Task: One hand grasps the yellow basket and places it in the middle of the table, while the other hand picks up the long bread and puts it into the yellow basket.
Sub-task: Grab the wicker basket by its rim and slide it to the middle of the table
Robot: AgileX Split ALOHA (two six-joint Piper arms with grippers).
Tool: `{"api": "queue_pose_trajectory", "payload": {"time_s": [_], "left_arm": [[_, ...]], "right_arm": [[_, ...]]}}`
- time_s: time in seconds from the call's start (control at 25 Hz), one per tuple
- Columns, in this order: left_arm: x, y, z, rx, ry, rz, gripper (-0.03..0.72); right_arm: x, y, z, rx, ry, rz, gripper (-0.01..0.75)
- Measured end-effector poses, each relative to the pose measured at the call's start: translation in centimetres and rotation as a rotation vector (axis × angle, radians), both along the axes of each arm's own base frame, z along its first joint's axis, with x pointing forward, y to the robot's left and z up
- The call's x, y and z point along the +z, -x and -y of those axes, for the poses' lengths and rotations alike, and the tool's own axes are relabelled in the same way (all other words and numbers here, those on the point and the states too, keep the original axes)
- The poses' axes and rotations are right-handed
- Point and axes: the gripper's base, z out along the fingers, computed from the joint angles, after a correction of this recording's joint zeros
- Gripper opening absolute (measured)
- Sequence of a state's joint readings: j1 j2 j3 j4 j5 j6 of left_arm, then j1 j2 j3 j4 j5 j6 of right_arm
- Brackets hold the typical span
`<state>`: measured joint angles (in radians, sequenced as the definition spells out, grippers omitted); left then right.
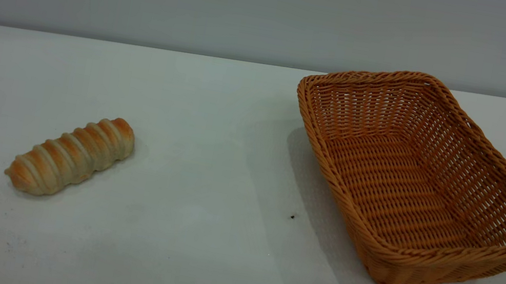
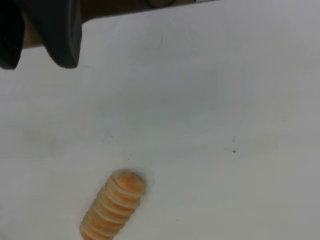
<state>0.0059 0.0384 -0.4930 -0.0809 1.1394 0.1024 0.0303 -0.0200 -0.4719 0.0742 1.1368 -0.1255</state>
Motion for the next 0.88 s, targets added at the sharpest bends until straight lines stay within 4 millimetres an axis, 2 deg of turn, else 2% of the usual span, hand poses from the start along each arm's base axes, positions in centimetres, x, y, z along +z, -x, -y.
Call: {"api": "queue_pose_trajectory", "payload": {"time_s": [0.2,0.32,0.48,0.6,0.72,0.88], "left_arm": [[0.3,-0.5,0.3,-0.026,0.022,-0.008,0.241],[1.3,-2.6,0.8,-0.092,0.034,0.014,0.241],[1.9,-7.0,1.1,-0.130,0.043,-0.010,0.241],[1.7,-10.8,1.1,-0.137,0.037,-0.018,0.250],[0.8,-14.6,1.0,-0.144,0.014,-0.003,0.276],[0.4,-18.8,0.6,-0.115,-0.018,0.093,0.309]], "right_arm": [[0.2,0.0,-0.3,0.005,-0.070,0.015,0.345],[1.3,-1.3,-0.9,0.040,-0.145,0.046,0.345],[2.2,-6.2,-1.9,0.064,-0.259,-0.032,0.348],[1.8,-10.4,-2.6,0.072,-0.347,-0.121,0.378],[0.2,-14.5,-3.1,0.038,-0.437,-0.226,0.429],[-3.8,-19.3,-3.3,-0.075,-0.534,-0.393,0.474]]}}
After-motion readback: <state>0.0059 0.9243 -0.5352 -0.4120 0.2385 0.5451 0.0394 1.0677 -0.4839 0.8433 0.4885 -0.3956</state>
